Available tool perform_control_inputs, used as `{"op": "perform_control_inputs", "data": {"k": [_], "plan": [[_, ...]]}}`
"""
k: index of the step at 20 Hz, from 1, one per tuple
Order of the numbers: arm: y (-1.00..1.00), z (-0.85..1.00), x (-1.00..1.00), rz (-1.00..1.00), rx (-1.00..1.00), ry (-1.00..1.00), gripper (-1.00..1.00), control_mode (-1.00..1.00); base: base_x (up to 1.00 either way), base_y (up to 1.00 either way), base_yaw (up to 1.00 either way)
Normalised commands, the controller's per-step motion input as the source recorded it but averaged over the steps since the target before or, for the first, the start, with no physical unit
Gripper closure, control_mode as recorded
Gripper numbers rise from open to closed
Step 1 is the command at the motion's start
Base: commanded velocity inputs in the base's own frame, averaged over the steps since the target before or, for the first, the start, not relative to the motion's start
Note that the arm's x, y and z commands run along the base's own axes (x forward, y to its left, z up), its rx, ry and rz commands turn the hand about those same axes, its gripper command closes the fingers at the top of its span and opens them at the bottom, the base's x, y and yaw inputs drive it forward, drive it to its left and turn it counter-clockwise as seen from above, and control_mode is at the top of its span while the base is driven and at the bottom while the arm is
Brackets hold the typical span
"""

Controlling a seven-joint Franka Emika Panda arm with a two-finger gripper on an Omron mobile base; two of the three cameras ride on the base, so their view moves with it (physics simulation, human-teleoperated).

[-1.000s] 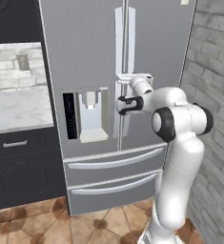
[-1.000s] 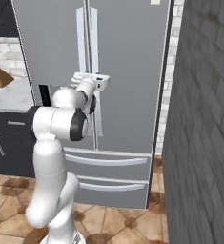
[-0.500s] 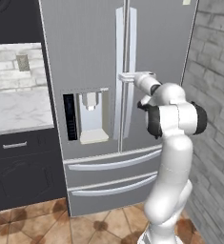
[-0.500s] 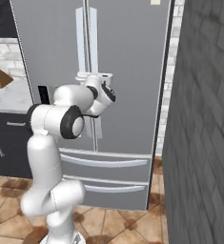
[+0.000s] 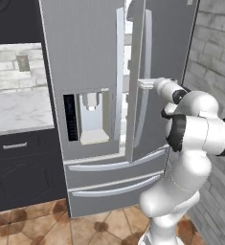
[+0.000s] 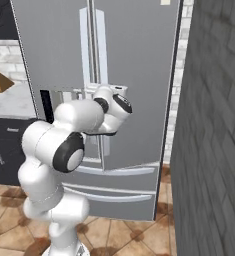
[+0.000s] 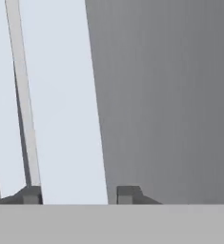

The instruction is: Retrieve the fish from the fridge and place it on the saucepan with marinade on the stove.

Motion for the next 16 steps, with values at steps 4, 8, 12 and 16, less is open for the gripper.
{"op": "perform_control_inputs", "data": {"k": [4,8,12,16], "plan": [[-1.0,0.0,-0.79,-0.41,0.01,0.17,1.0,-1.0,0.0,0.0,0.0],[-1.0,0.0,-0.68,-0.41,0.03,0.2,1.0,-1.0,0.0,0.0,0.0],[-0.38,0.06,-0.1,-0.16,0.0,0.16,-1.0,-1.0,0.0,0.0,0.0],[-0.07,0.39,-0.39,-0.06,0.0,0.14,-1.0,-1.0,0.0,0.0,0.0]]}}
